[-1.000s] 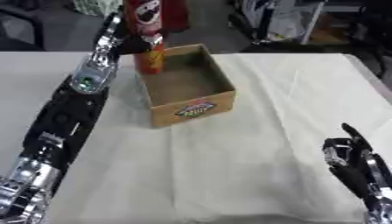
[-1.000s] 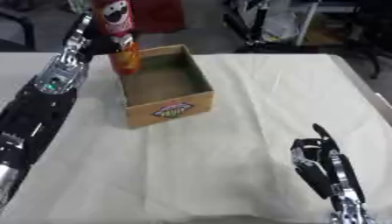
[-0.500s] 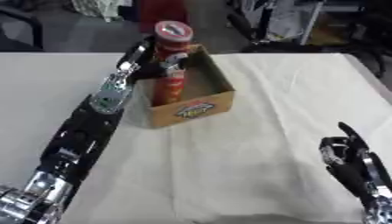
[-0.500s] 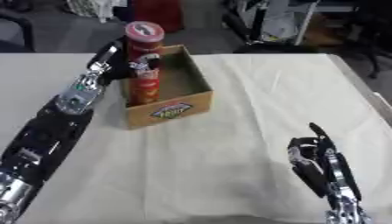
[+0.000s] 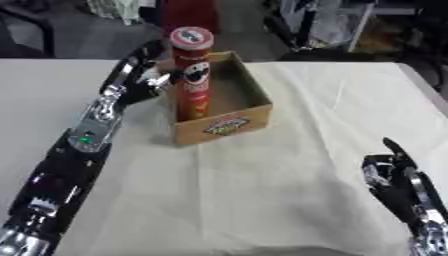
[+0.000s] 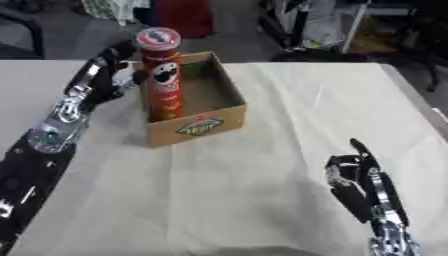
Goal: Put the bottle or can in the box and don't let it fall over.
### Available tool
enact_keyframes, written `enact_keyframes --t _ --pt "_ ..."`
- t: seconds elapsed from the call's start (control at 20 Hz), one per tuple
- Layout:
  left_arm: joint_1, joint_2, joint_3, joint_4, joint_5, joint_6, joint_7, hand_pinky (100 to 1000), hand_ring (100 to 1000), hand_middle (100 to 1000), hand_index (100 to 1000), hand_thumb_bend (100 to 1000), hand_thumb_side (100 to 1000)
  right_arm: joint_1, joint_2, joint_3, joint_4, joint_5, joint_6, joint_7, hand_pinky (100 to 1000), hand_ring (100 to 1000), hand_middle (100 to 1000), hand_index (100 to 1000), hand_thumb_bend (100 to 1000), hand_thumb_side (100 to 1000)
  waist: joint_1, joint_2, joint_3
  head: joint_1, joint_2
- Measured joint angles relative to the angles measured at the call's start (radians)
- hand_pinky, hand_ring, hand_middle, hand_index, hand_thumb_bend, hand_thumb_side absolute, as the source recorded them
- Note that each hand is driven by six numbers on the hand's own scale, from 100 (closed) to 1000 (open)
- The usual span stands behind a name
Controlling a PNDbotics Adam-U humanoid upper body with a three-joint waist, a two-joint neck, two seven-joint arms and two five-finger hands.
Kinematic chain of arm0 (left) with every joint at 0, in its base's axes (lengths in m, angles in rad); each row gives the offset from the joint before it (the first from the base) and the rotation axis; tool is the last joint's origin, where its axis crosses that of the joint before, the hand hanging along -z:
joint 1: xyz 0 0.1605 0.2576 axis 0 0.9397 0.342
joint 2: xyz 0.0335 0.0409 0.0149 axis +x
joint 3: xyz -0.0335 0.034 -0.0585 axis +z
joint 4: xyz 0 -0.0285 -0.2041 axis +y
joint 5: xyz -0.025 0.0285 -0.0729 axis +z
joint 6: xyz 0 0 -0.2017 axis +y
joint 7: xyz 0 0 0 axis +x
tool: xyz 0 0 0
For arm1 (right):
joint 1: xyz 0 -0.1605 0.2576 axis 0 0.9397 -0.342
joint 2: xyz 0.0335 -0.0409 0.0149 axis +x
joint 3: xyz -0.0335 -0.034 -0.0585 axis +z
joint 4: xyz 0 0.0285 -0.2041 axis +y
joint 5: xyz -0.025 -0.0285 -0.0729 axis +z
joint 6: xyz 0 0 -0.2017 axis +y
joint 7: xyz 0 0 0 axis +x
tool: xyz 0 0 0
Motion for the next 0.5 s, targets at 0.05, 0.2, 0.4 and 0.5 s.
enact_keyframes --t 0.05,0.2,0.4,0.5 --pt "0.047 0.012 0.016 -0.050 0.019 0.011 0.017 976 967 855 950 664 513 0.000 0.000 -0.001 0.000 0.000 0.000 -0.001 744 664 666 1000 100 505 0.002 0.000 0.005 -0.004 0.000" --pt "0.181 0.027 0.070 -0.186 0.061 0.041 0.070 976 968 849 944 657 512 0.003 -0.001 -0.006 0.000 0.000 0.002 -0.006 744 663 666 1000 100 506 0.007 0.001 0.021 -0.011 0.000" --pt "0.324 0.017 0.146 -0.330 0.060 0.064 0.135 975 974 847 940 649 515 0.008 -0.002 -0.008 0.000 0.000 0.001 -0.009 744 663 666 1000 100 506 0.014 0.001 0.032 -0.014 0.000" --pt "0.375 -0.006 0.180 -0.377 0.035 0.076 0.162 974 975 848 941 645 516 0.008 -0.002 -0.010 0.000 0.000 0.001 -0.010 744 663 666 1000 100 506 0.014 0.001 0.035 -0.016 0.000"
